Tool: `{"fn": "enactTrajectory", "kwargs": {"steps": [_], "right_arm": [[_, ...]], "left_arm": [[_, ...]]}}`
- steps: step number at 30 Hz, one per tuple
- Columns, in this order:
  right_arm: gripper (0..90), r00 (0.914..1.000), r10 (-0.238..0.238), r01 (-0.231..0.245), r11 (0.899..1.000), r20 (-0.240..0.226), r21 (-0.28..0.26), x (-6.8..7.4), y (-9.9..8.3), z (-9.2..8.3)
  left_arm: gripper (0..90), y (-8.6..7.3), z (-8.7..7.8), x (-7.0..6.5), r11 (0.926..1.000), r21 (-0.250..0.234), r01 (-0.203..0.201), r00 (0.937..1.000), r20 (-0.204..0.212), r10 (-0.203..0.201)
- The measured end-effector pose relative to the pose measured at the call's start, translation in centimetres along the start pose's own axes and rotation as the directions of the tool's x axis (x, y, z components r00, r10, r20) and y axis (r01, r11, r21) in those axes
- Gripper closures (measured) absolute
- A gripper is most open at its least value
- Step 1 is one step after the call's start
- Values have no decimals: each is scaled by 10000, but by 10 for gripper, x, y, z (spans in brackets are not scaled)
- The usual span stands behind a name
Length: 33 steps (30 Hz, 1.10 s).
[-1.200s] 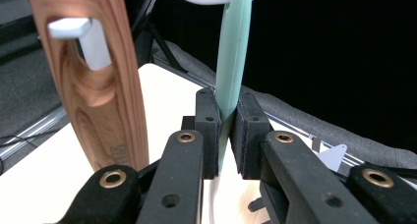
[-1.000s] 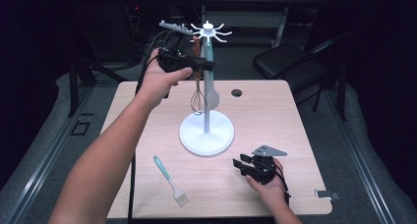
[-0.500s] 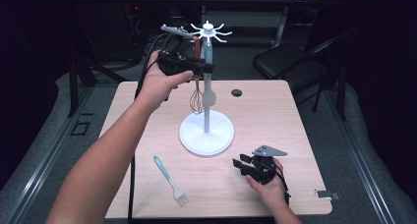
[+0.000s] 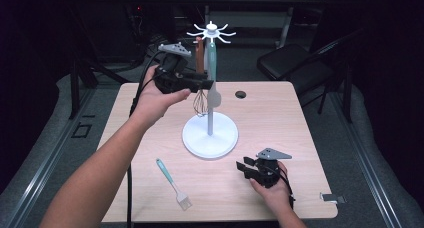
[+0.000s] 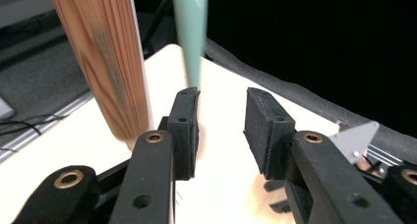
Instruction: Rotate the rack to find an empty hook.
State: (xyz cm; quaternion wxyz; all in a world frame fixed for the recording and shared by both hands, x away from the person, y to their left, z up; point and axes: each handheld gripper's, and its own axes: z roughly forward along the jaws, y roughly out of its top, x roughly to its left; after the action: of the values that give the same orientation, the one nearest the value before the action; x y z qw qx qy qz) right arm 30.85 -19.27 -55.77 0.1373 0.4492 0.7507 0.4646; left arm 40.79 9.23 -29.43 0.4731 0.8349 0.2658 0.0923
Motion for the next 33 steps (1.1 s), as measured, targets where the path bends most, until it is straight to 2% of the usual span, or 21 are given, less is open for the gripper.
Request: {"fn": "enactTrajectory", "kwargs": {"steps": [8, 11, 15, 18, 20, 24, 25, 26, 27, 30, 33], "right_arm": [[588, 10000, -1, 1, 10000, 55, 39, 0, 0, 0], [580, 10000, -80, 80, 10000, 9, 31, 1, 0, 0], [561, 9995, -294, 293, 9995, 117, 73, 1, -1, 0], [549, 9989, -428, 426, 9990, 214, 110, 1, 0, 0], [549, 9985, -483, 480, 9988, 265, 118, 0, 0, 0], [564, 9972, -747, 746, 9972, 50, 105, 1, 0, -1], [568, 9967, -810, 810, 9967, 6, 106, 2, 0, -1], [578, 9964, -850, 849, 9963, 19, 108, 2, 0, -1], [582, 9949, -1011, 1010, 9947, 49, 212, 1, 1, -3], [592, 9964, -849, 849, 9964, 89, -28, 3, 2, -2], [604, 9974, -711, 712, 9975, 108, -47, 1, 3, -4]], "left_arm": [[660, -36, 8, 2, 9994, 219, 270, 9996, 12, -270], [663, -51, 11, 2, 9991, 289, 315, 9994, -131, -311], [650, -74, 14, 3, 9979, 305, 570, 9983, -157, -565], [629, -87, 15, 5, 9970, 411, 662, 9972, -387, -646], [620, -99, 14, 6, 9960, 176, 879, 9957, -322, -873], [608, -122, 15, 8, 9950, 278, 954, 9943, -510, -939], [608, -129, 15, 8, 9944, 293, 1017, 9921, -764, -992], [608, -133, 14, 9, 9940, 351, 1033, 9933, -554, -1013], [608, -139, 13, 10, 9935, 263, 1104, 9924, -573, -1088], [604, -154, 10, 10, 9940, 297, 1051, 9907, -899, -1021], [600, -171, 6, 12, 9922, 93, 1239, 9871, -1032, -1223]]}}
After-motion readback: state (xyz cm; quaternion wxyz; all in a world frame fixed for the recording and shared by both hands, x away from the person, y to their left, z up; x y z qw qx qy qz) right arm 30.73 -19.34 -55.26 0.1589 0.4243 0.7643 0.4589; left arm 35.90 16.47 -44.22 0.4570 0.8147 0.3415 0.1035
